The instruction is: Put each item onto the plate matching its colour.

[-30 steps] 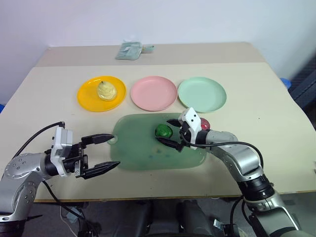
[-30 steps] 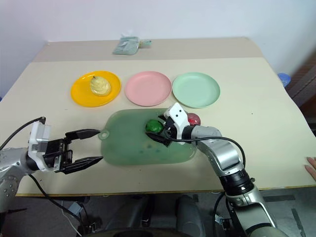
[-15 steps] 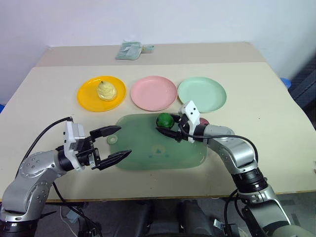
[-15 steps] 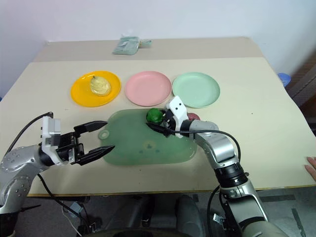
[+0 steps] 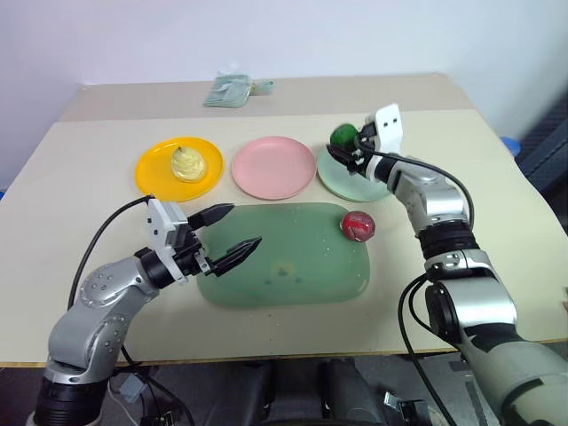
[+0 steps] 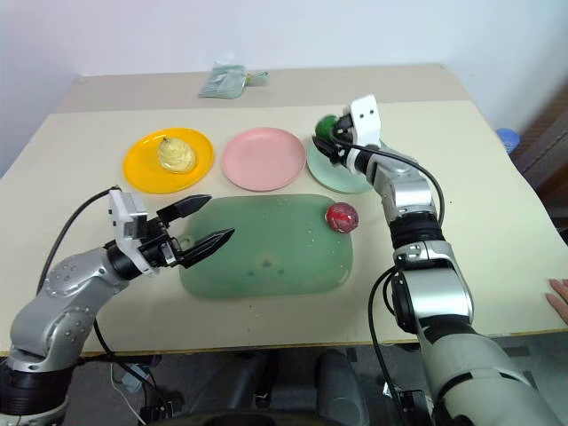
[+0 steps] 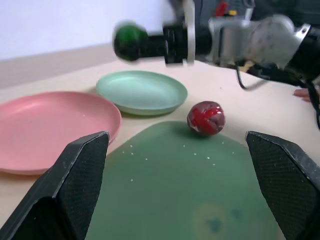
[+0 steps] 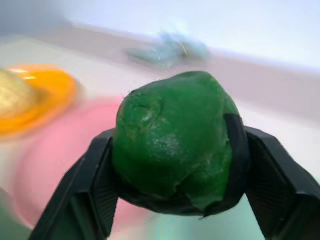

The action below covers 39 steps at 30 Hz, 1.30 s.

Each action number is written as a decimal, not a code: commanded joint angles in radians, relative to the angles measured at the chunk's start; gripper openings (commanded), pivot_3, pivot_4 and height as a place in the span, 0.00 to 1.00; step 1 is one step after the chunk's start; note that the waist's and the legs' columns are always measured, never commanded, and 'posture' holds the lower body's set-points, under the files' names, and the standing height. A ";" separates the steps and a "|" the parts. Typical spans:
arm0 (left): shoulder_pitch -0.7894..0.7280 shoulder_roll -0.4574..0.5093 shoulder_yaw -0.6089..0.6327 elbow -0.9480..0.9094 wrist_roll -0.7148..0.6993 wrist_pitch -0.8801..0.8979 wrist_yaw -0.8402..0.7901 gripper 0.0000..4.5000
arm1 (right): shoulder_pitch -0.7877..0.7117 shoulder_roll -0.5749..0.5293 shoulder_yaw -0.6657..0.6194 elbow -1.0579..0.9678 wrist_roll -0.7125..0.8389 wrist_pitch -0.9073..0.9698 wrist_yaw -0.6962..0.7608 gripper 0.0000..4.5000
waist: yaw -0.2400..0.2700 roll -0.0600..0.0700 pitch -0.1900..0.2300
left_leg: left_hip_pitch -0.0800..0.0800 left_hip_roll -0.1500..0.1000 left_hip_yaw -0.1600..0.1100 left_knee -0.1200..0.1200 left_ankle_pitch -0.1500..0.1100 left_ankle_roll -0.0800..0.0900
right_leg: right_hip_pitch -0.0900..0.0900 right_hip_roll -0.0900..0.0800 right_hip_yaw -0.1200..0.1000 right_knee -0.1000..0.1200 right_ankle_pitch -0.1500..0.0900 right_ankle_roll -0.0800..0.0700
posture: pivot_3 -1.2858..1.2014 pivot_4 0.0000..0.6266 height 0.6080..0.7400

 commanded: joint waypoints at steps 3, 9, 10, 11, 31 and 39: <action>0.045 -0.014 0.004 -0.026 0.023 -0.059 -0.009 1.00 | -0.124 0.016 -0.026 0.249 -0.055 -0.188 -0.006 0.93 | -0.016 0.001 0.000 | 0.000 0.000 0.000 -0.001 0.000 0.000 | -0.001 0.000 0.000 0.000 0.000 0.000 | 0.52 0.24 1.00; 0.113 0.002 0.035 -0.007 0.020 -0.114 -0.075 1.00 | -0.128 -0.013 -0.040 0.260 -0.067 -0.260 0.065 0.99 | -0.013 0.001 0.000 | 0.000 0.001 0.000 -0.002 0.001 -0.001 | -0.001 0.000 0.000 0.000 0.000 0.000 | 0.52 0.24 1.00; 0.123 0.002 0.039 -0.002 0.017 -0.120 -0.083 1.00 | -0.115 -0.030 -0.044 0.229 -0.059 -0.259 0.098 0.99 | -0.013 0.001 0.000 | 0.000 0.001 0.000 -0.001 0.001 -0.001 | -0.001 0.000 0.000 0.000 0.000 0.000 | 0.52 0.24 1.00; 0.131 0.001 0.041 0.003 0.016 -0.128 -0.091 1.00 | -0.098 -0.046 -0.049 0.192 -0.047 -0.253 0.134 0.99 | -0.008 0.002 0.001 | 0.000 0.001 0.000 -0.001 0.001 -0.001 | -0.001 0.000 0.000 0.000 0.000 0.000 | 0.52 0.24 1.00; 0.034 -0.014 -0.032 0.176 0.041 -0.198 -0.209 1.00 | 0.627 -0.229 -0.079 -0.956 0.293 0.488 0.331 0.99 | 0.021 0.005 0.000 | 0.000 0.000 0.000 0.001 -0.002 0.003 | 0.000 -0.001 0.000 0.001 0.000 0.000 | 0.52 0.24 1.00; 0.059 -0.011 -0.036 0.131 0.055 -0.195 -0.196 1.00 | 0.633 -0.196 -0.037 -0.841 0.225 0.402 0.315 0.94 | 0.019 0.005 0.000 | 0.000 0.000 0.000 0.002 -0.001 0.002 | 0.001 -0.001 0.000 0.001 0.000 0.000 | 0.52 0.24 1.00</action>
